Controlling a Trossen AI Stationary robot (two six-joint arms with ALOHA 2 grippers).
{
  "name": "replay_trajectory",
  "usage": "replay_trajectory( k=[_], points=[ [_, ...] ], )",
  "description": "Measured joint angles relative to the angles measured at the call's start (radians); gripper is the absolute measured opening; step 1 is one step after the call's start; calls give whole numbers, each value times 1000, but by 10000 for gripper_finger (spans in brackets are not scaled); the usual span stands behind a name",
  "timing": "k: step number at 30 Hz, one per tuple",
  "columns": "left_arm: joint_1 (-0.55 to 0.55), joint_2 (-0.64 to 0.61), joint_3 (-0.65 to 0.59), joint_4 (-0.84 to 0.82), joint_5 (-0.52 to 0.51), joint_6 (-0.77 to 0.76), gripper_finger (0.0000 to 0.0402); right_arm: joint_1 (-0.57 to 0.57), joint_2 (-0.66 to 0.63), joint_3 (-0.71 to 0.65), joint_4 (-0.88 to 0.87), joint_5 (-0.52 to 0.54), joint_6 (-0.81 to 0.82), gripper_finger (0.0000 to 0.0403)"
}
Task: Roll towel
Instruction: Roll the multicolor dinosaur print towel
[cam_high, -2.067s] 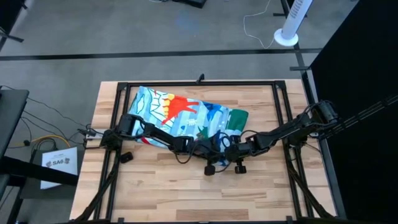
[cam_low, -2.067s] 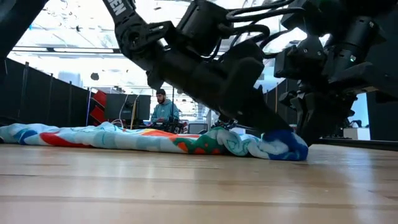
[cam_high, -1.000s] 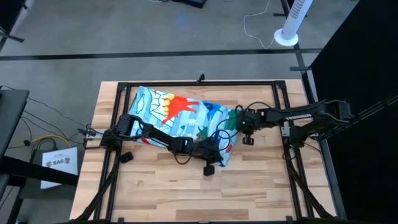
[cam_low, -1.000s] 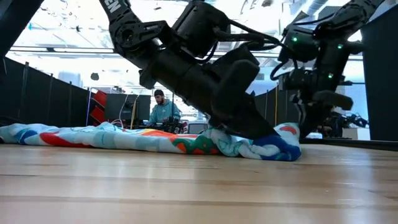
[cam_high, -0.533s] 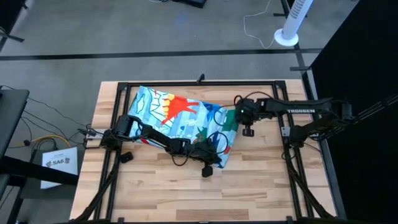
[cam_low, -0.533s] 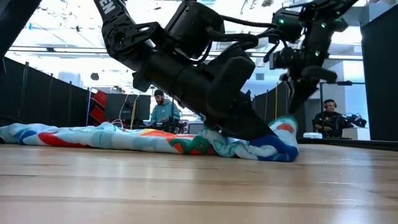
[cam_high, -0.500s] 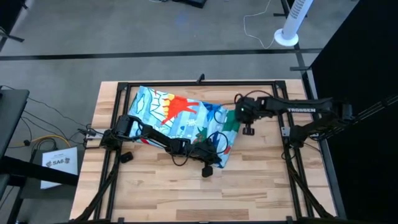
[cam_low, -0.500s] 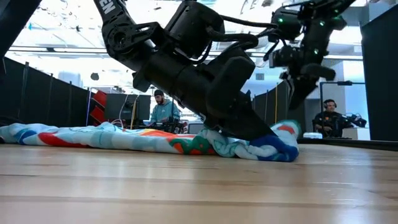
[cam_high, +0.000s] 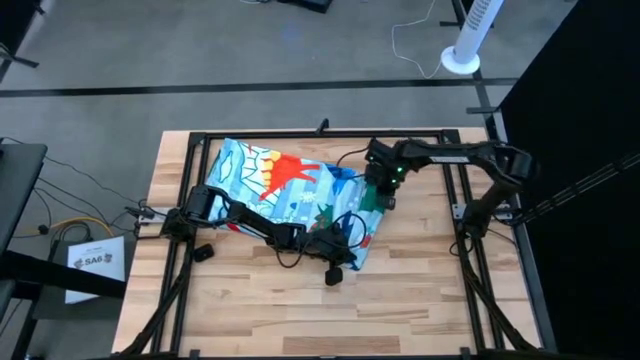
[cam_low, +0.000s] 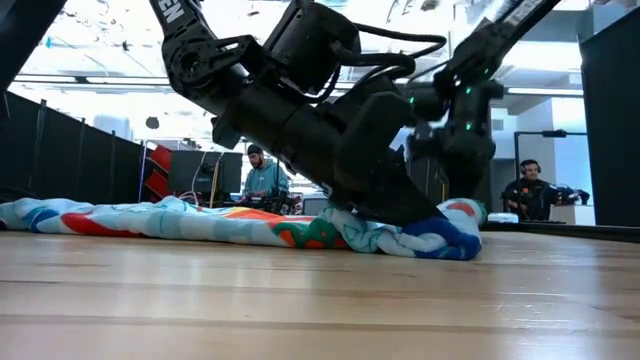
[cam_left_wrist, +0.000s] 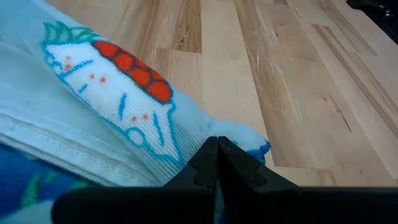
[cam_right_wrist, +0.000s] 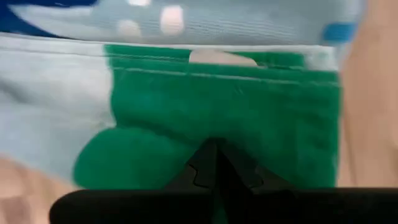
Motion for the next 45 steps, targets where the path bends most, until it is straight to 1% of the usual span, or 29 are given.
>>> replay_trajectory(
  k=[4,7,10,12,16,20,23,26,29,33,34,37,39,45],
  points=[
    [-14,-2,2,-18,-26,9,0,-15,73,2,17,19,-3,0],
    [-29,-2,2,-19,-45,10,0,-41,85,4,13,30,-3,0],
    [-37,-2,2,-19,-57,4,0,-73,77,4,8,32,0,0],
    [-38,-2,2,-20,-59,0,0,-94,70,12,0,62,0,0],
    [-38,-2,2,-20,-55,-1,0,-131,66,27,12,145,-24,0],
    [-44,-2,2,-27,-27,-4,0,-154,68,27,18,228,-60,0],
    [-43,-2,2,-27,-25,-4,0,-172,61,28,1,232,-86,0],
    [-43,-2,2,-30,-25,-6,0,-191,-3,44,-58,231,-98,0],
    [-42,-2,2,-31,-27,-12,0,-194,-100,49,-116,201,-108,0],
    [-36,-2,2,-31,-26,-15,0,-174,-190,48,-125,25,-48,0],
    [-34,-2,2,-31,-27,-19,0,-162,-195,46,-113,6,-28,0],
    [-34,-2,2,-28,-29,-24,0,-129,-158,32,-88,-9,10,0],
    [-34,-2,2,-27,-30,-25,0,-109,-110,29,-70,-26,24,0],
    [-33,-2,2,-31,-34,-38,0,-72,26,27,-65,-26,34,0]
  ],
)
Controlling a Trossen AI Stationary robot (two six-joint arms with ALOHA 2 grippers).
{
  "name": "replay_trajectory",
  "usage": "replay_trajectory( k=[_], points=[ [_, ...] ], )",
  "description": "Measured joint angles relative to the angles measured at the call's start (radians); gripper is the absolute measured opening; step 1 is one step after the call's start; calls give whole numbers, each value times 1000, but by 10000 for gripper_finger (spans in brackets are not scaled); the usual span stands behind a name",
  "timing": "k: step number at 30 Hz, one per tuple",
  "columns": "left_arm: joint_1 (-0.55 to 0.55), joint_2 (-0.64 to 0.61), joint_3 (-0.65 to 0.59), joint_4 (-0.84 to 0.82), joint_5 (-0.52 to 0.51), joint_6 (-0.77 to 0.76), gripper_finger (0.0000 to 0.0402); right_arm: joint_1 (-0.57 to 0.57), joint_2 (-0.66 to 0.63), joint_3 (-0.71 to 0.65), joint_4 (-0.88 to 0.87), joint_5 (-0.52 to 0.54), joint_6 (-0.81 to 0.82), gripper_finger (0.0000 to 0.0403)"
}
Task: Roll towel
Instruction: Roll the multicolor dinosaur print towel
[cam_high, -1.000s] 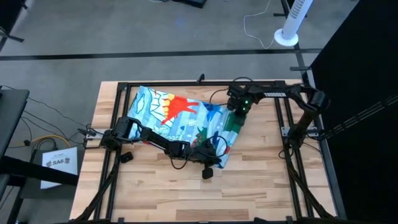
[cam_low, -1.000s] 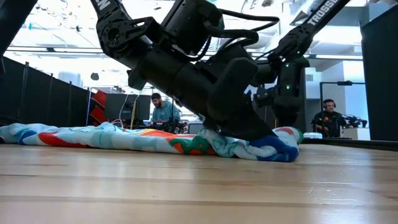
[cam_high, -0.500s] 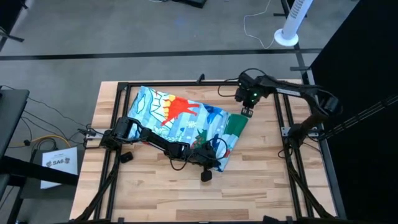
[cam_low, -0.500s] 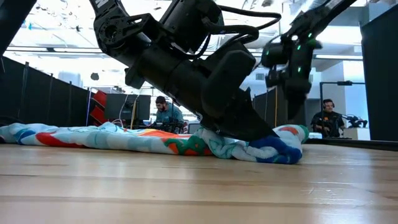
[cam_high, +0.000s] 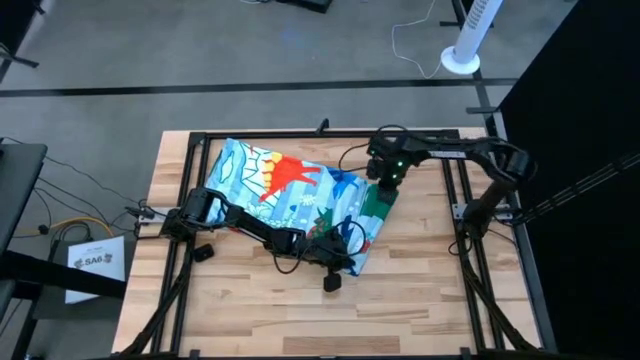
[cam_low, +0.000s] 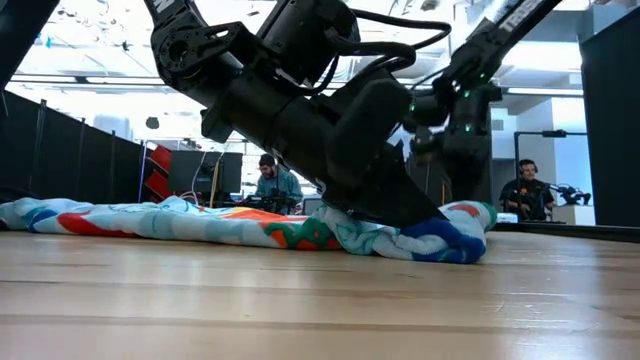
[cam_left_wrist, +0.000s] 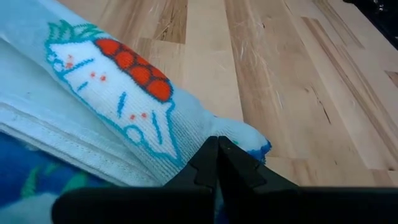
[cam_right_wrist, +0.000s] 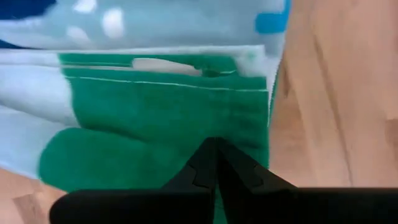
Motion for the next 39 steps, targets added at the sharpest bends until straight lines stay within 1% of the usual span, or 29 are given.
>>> replay_trajectory(
  k=[4,7,13,15,18,20,21,25,29,30,33,37,39],
  points=[
    [-9,0,0,0,-7,-25,0,-18,63,1,12,19,-17,0],
    [-19,0,0,0,-21,-36,0,-46,85,4,13,1,-34,0],
    [-19,0,0,0,-23,-39,0,-68,86,3,12,-2,-66,0],
    [-15,0,0,0,-23,-46,0,-69,76,2,9,11,-75,0],
    [-5,0,0,0,-22,-49,0,-69,31,0,2,70,-88,0],
    [-5,0,0,0,-22,-49,0,-70,-24,8,-16,114,-102,0],
    [-5,0,0,0,-22,-49,0,-71,-55,14,-24,119,-110,0],
    [-4,0,0,0,-22,-50,0,-73,-175,9,-70,106,-118,0],
    [-4,0,0,0,-22,-49,0,-69,-241,-30,-189,100,-94,0],
    [-4,0,0,0,-22,-48,0,-61,-250,-48,-199,83,-72,0],
    [0,0,0,-1,-20,-50,0,-39,-263,-126,-165,18,-14,0],
    [0,0,0,-2,-22,-54,0,10,-263,-231,-64,10,44,0],
    [0,0,0,-2,-25,-54,0,38,-263,-260,-12,7,69,0]
  ],
)
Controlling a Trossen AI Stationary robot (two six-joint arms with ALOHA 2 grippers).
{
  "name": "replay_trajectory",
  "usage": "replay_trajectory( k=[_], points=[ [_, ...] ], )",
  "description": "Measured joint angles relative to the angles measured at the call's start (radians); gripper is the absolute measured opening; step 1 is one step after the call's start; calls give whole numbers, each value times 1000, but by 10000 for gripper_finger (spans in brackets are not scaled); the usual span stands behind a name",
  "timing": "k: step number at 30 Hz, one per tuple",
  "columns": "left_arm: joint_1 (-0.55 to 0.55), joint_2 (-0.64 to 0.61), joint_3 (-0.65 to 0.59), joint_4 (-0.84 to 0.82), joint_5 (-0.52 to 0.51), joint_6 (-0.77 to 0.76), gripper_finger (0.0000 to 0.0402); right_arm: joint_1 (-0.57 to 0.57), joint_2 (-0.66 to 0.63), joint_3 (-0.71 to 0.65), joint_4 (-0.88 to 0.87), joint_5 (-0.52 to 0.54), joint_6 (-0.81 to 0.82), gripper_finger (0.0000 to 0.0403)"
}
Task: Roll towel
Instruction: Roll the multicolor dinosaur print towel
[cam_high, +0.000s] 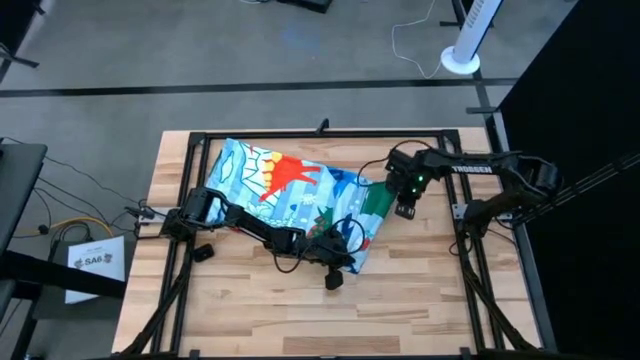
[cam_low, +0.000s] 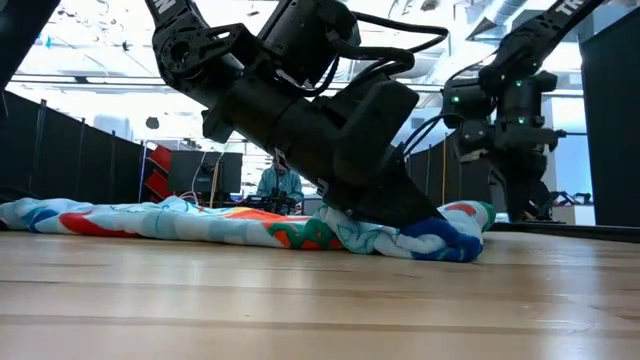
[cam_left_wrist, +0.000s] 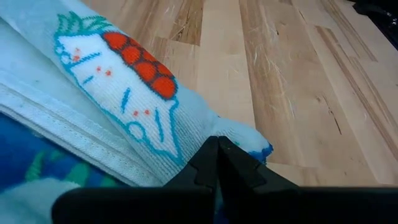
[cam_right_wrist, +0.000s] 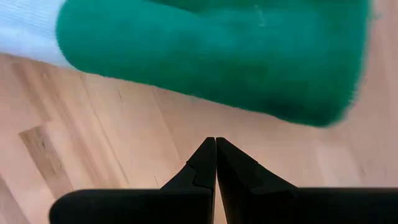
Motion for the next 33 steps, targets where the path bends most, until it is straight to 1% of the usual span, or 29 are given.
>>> replay_trajectory(
  k=[3,6,9,12,14,16,18,20,22,27,29,31,33],
  points=[
    [0,0,0,-1,-1,0,0,54,0,-18,58,26,-5,0],
    [0,0,0,-1,-2,-1,0,110,0,-23,55,55,-30,0],
    [0,0,0,-1,-7,-1,0,151,-16,-36,78,145,-16,0],
    [1,0,0,-1,-8,6,0,187,-92,-103,182,158,40,0],
    [2,0,0,-1,-9,4,0,205,-158,-157,246,162,104,0],
    [2,0,0,0,-8,-5,0,218,-222,-200,286,185,163,1],
    [0,0,0,0,-9,-4,0,222,-266,-213,303,192,191,8],
    [-1,0,0,0,-9,2,0,222,-284,-217,302,194,190,26],
    [-1,0,0,0,-9,8,0,221,-275,-228,300,198,188,54],
    [4,0,0,1,-6,11,0,222,-199,-251,312,200,220,131],
    [6,0,0,2,-3,11,0,222,-181,-246,355,200,213,157],
    [6,0,0,2,-3,11,0,222,-180,-243,415,205,206,175],
    [6,0,0,2,-3,6,0,222,-184,-240,440,220,206,183]
  ],
)
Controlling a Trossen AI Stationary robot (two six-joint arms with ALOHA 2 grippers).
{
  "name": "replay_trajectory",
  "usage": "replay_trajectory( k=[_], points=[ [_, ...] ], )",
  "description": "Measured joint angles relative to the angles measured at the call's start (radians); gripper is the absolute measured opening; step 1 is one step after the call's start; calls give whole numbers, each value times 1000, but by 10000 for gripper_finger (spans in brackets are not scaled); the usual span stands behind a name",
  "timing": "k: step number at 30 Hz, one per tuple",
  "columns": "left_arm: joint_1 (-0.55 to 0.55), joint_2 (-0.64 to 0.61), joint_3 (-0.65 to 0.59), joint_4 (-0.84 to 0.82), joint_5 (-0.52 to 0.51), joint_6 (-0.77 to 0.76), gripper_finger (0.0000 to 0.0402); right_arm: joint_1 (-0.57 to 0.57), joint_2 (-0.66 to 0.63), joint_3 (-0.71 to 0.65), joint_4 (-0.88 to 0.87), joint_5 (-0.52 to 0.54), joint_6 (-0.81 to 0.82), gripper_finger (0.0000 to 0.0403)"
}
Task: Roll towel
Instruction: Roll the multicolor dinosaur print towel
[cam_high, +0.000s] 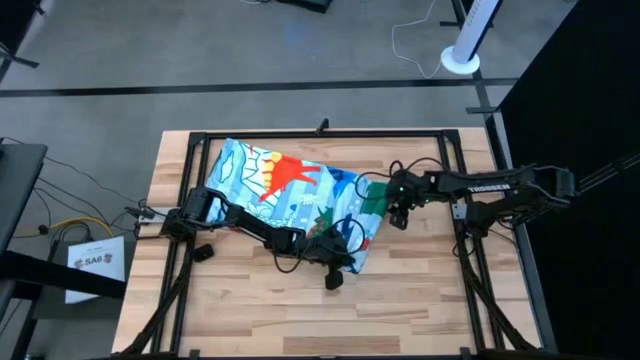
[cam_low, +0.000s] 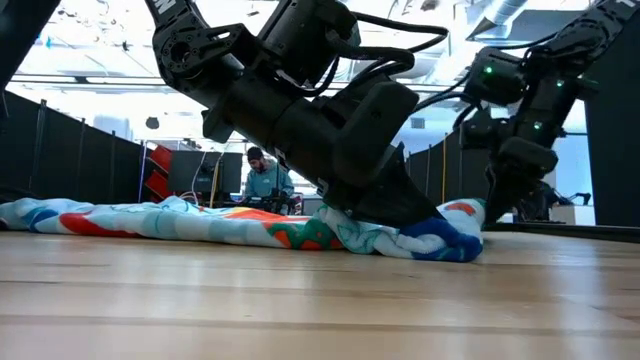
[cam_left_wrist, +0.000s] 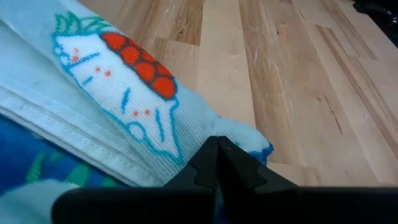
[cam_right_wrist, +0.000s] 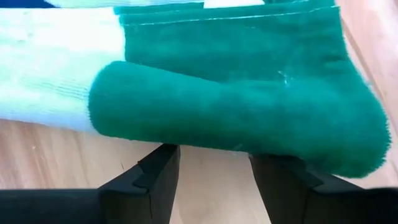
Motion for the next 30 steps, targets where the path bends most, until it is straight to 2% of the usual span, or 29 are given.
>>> replay_trajectory(
  k=[6,16,24,30],
  points=[
    [7,-21,0,-14,41,-68,0,2,-1,53,-66,7,-19,173],
    [24,-50,-2,-71,64,-87,0,3,-1,122,-62,7,-22,173],
    [25,-50,-2,-71,71,-110,0,-2,9,123,21,7,-28,173],
    [24,-50,-2,-71,80,-123,0,-33,89,123,98,7,-55,173]
  ],
)
